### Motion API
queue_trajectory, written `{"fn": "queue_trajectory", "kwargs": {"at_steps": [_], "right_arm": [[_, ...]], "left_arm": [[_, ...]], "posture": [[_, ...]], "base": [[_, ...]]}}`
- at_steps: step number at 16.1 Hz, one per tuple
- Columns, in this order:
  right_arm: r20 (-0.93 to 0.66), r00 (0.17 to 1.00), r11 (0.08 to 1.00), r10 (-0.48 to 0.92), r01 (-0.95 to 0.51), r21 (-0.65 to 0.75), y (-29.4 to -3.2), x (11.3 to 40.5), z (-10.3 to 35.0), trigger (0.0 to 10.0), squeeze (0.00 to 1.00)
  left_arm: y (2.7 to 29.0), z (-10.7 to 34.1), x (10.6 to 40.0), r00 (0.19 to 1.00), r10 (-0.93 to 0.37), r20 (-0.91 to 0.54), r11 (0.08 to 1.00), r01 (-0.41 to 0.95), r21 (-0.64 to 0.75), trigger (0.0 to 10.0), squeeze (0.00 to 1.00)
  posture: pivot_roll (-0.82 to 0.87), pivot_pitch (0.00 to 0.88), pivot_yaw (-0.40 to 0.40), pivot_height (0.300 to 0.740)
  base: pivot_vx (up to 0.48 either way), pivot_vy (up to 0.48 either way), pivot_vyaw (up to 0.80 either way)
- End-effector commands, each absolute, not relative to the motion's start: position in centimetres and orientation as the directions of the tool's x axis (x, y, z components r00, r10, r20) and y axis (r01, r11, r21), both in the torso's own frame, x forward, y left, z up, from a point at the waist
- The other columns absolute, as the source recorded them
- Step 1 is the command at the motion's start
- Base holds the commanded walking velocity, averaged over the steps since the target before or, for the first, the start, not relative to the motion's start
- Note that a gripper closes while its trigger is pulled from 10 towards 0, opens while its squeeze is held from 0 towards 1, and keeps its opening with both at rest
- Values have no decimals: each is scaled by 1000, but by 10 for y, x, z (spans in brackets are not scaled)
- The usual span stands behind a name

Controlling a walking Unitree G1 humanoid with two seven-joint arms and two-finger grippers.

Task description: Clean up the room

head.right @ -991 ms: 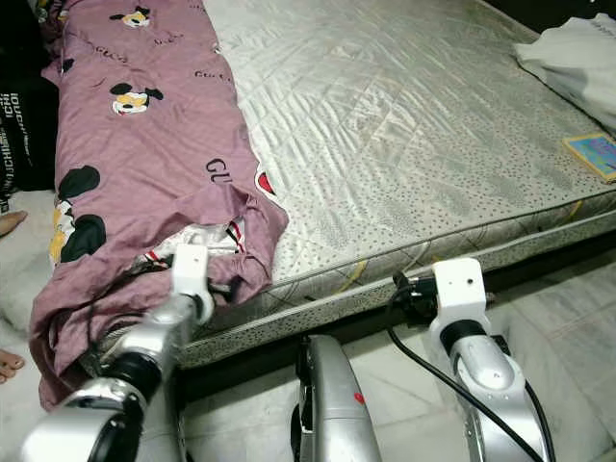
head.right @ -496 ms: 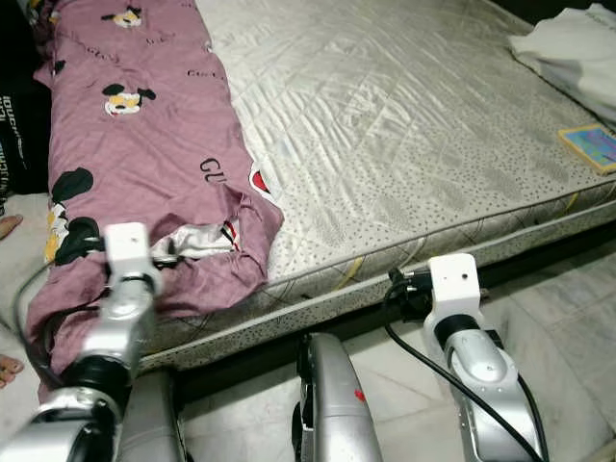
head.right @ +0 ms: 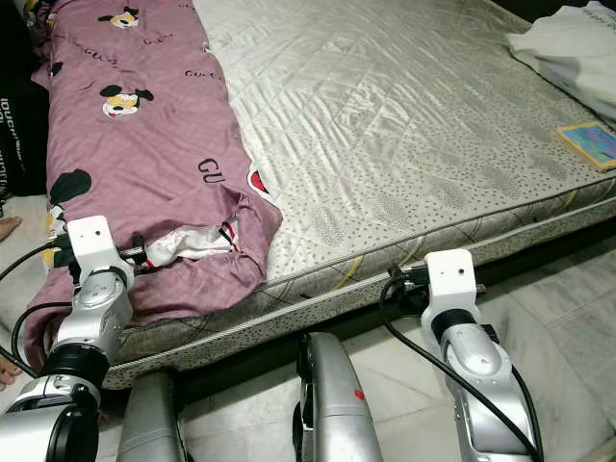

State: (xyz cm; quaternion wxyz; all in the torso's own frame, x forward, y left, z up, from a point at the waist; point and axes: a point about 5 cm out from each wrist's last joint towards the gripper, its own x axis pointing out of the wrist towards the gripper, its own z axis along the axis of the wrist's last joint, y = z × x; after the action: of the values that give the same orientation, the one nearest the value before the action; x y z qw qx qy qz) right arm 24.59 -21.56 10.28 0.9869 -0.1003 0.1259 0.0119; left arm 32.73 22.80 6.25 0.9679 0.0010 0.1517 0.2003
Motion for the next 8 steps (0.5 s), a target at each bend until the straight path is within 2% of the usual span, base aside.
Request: {"fn": "queue_trajectory", "kwargs": {"at_steps": [1, 3, 5, 8], "right_arm": [[-260, 966, 979, -2, -51, -198, -215, 246, 100, 10000, 0], [-264, 965, 979, 1, -55, -198, -214, 247, 99, 10000, 0], [-264, 964, 978, -3, -52, -200, -214, 248, 98, 10000, 0], [-267, 964, 978, -4, -52, -203, -214, 248, 97, 10000, 0]], "left_arm": [[233, 59, 326, 868, 387, -313, 922, -372, 108, 10000, 0], [236, 56, 327, 863, 355, -359, 935, -326, 142, 10000, 0], [241, 54, 326, 855, 356, -378, 934, -327, 141, 0, 0], [246, 53, 326, 846, 364, -389, 931, -343, 125, 0, 0]], "posture": [[-83, 76, -42, 536], [-80, 70, -39, 536], [-84, 66, -33, 536], [-87, 60, -33, 536]], "base": [[0, 0, 0], [0, 0, 0], [0, 0, 0], [0, 0, 0]]}}
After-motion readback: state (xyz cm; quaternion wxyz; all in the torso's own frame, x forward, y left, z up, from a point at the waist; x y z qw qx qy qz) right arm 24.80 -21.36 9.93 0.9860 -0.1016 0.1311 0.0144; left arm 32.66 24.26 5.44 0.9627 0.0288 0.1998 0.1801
